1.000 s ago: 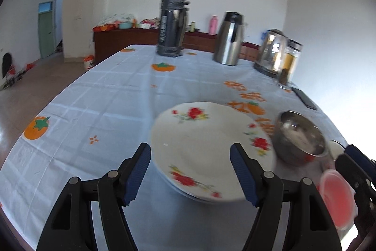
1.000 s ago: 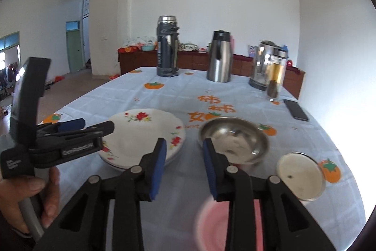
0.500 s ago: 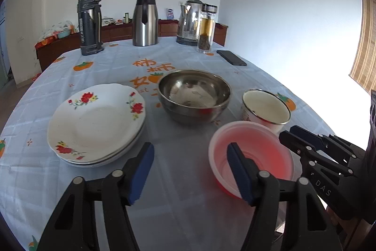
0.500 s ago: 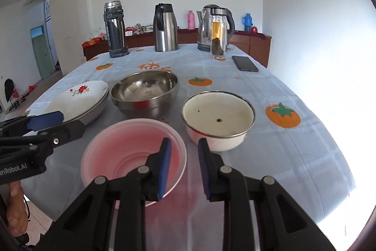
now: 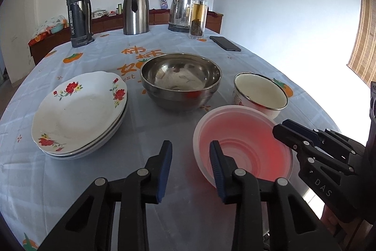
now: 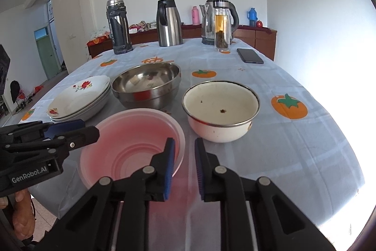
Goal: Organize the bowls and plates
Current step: 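Move the left tool to the pink plastic basin and grasp its rim, then lift the pink basin with the left tool and carry it toward the steel bowl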
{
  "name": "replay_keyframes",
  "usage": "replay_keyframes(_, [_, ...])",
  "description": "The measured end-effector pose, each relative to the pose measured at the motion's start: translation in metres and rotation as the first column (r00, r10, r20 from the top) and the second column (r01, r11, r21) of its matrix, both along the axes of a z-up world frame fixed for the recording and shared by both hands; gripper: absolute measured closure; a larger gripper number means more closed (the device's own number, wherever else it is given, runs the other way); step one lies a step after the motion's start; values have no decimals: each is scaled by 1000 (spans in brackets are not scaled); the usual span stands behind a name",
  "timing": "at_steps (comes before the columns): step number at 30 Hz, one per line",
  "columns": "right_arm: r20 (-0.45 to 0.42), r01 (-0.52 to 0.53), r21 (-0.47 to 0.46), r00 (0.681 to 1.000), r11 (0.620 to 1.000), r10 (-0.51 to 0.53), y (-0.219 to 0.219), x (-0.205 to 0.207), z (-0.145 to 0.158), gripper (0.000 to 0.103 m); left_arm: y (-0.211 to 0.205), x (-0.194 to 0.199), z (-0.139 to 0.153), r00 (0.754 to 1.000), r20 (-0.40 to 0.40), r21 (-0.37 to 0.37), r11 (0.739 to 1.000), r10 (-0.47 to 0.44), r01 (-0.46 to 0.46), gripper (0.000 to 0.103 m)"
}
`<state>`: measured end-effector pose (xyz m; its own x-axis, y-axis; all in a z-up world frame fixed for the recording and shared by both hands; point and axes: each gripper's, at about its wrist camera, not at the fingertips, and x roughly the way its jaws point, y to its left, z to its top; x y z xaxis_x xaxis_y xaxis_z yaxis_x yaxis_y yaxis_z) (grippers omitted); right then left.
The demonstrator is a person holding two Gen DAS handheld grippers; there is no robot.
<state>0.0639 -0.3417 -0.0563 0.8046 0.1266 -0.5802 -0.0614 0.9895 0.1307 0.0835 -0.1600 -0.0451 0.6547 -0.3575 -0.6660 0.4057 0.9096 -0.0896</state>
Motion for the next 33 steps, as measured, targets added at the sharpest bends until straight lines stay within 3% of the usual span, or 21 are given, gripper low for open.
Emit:
replay_keyframes(14, [-8, -20, -3, 1000, 1000, 20, 3, -2, -2, 91, 0, -2, -1, 999, -37, -38, 999, -32, 30, 74])
replay_keyframes(16, [-7, -24, 2, 1000, 1000, 24, 3, -3, -2, 93, -2, -2, -2, 998, -46, -37, 999, -39, 38, 86])
replay_keyframes(19, [-4, -25, -2, 1000, 1000, 25, 4, -3, -2, 93, -3, -2, -3, 998, -42, -29, 999, -37, 36, 89])
replay_keyframes(33, [17, -40, 31, 999, 999, 39, 6, -1, 6, 92, 2, -1, 3, 999, -31, -31, 999, -9, 8, 90])
